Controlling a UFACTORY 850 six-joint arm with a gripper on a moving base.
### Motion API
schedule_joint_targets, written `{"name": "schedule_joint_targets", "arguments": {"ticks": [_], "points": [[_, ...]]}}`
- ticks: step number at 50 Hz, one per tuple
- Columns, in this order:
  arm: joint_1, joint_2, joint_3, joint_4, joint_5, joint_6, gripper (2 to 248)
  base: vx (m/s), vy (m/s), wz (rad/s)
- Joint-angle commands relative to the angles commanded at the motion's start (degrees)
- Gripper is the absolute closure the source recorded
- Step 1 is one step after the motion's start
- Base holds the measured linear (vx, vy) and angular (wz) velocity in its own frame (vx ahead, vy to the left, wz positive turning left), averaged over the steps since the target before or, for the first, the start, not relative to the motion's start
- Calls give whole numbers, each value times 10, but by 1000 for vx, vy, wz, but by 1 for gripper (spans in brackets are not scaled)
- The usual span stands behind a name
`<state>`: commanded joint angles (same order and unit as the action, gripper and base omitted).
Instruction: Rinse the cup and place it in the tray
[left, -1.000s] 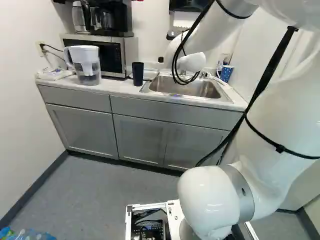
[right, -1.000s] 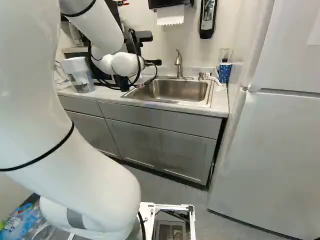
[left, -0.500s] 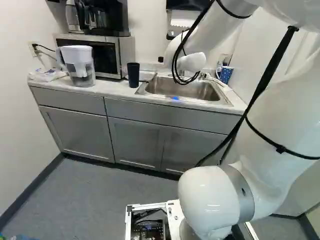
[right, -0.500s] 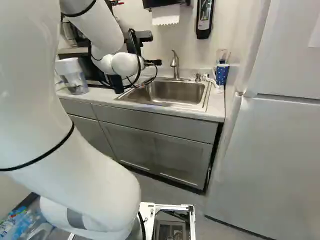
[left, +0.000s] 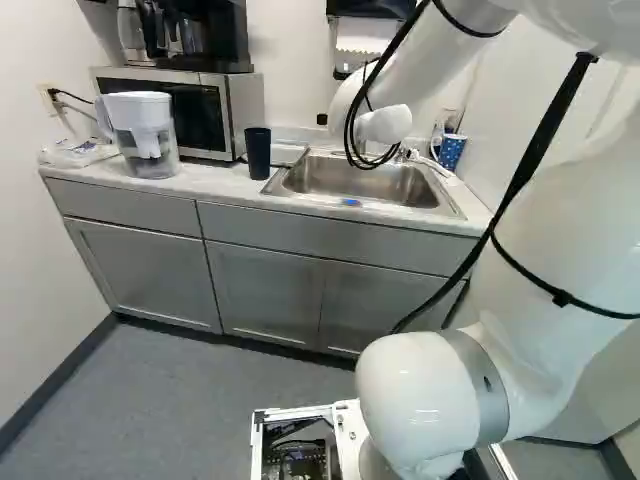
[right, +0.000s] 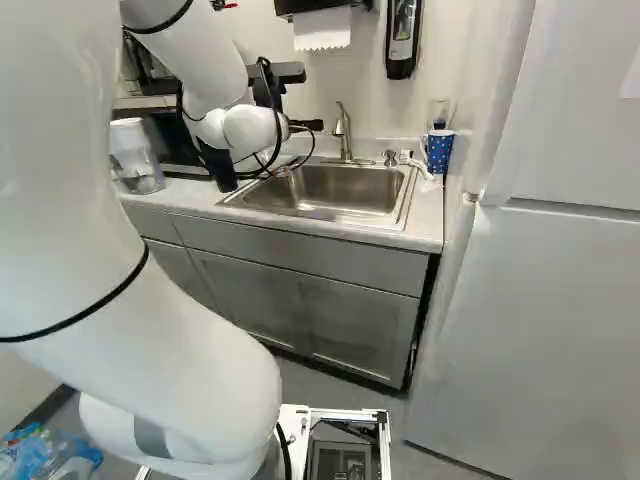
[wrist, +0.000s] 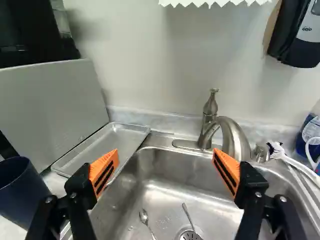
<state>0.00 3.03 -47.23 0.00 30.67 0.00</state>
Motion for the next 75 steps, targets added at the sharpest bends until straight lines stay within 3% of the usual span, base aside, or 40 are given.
{"name": "schedule_joint_targets", "arguments": {"ticks": [41, 75], "points": [[0, 0, -1, 0, 0, 0, 3, 4, 1, 0], [0, -4, -42, 0, -6, 0, 3, 0, 0, 0]]}}
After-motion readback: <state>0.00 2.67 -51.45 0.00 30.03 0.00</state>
